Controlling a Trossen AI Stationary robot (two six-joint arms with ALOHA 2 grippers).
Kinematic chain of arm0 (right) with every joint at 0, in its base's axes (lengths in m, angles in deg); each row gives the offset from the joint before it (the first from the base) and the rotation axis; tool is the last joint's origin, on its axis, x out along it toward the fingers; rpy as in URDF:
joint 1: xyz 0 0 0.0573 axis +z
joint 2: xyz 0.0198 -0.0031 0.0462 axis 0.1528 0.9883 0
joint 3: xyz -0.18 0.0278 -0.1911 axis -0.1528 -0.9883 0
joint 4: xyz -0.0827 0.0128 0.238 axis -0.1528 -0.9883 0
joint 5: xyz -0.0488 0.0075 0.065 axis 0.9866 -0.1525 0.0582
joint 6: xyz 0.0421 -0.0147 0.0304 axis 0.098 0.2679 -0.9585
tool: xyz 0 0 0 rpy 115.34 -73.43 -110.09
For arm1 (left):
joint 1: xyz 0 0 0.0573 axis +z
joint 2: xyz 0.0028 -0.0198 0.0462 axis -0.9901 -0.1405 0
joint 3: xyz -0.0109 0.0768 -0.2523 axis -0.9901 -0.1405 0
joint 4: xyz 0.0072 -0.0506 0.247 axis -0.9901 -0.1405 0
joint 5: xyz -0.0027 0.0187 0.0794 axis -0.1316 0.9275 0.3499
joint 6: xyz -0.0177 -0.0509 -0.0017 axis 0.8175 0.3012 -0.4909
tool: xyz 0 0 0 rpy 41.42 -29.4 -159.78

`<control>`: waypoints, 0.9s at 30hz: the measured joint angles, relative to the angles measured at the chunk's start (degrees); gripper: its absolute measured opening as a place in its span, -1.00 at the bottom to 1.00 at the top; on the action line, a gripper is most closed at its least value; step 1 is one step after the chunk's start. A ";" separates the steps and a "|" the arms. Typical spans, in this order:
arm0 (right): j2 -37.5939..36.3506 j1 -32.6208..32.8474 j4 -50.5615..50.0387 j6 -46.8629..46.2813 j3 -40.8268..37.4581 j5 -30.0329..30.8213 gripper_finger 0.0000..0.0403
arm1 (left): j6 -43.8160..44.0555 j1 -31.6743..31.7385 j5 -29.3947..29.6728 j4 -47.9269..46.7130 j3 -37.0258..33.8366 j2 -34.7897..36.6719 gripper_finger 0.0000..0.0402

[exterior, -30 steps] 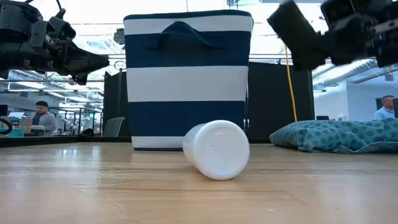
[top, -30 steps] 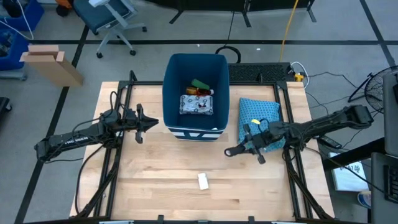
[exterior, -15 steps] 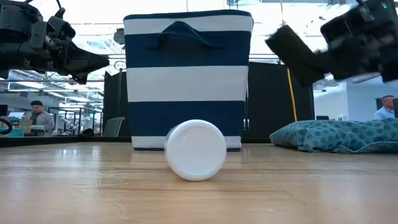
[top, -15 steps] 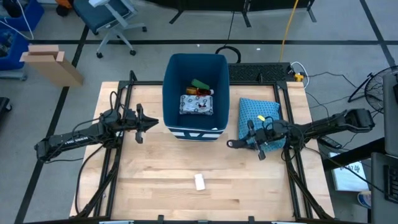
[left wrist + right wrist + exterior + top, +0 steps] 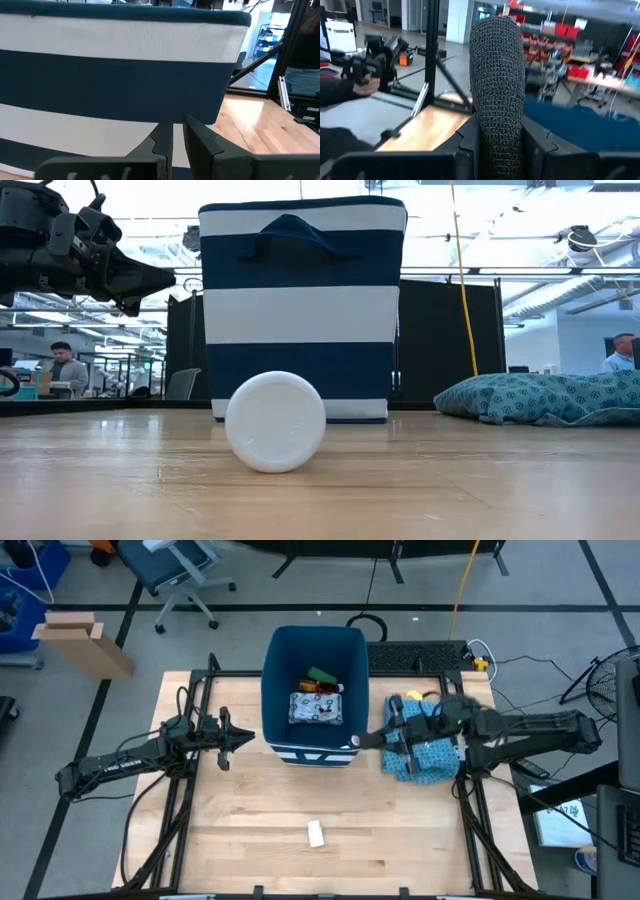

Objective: Pick & place medical supplies in basket/bin
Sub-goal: Put the black rolled bandage into the blue bin

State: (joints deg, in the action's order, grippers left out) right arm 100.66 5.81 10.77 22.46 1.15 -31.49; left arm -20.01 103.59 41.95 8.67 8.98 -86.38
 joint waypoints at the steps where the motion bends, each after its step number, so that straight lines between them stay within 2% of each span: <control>1: 1.08 -0.93 -1.68 0.01 3.49 -0.11 -0.61 | -0.04 0.00 0.00 -0.04 0.00 -0.02 -0.77; 8: 15.82 -11.01 -17.55 0.96 26.33 -3.66 -0.62 | -0.07 0.01 0.04 0.16 0.00 -0.02 -0.77; 11: 23.28 -16.00 -19.71 1.00 34.36 -7.09 -0.62 | -0.76 0.00 0.04 0.26 0.00 -0.01 -0.77; 15: 32.37 -20.73 -24.44 3.81 43.48 -7.36 -0.63 | -1.84 0.01 0.04 0.32 0.00 -0.02 -0.77; 24: 49.92 -24.61 -33.58 12.91 56.55 -6.99 -0.63 | -2.22 0.01 0.07 -0.01 0.00 -0.02 -0.77; 27: 54.37 -24.57 -36.57 17.36 58.04 -3.41 -0.63 | -2.21 0.00 0.07 -0.05 0.00 0.00 -0.77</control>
State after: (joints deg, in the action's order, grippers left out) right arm 155.04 -18.76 -25.80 39.82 59.19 -34.91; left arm -22.21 103.59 42.02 8.62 8.98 -86.38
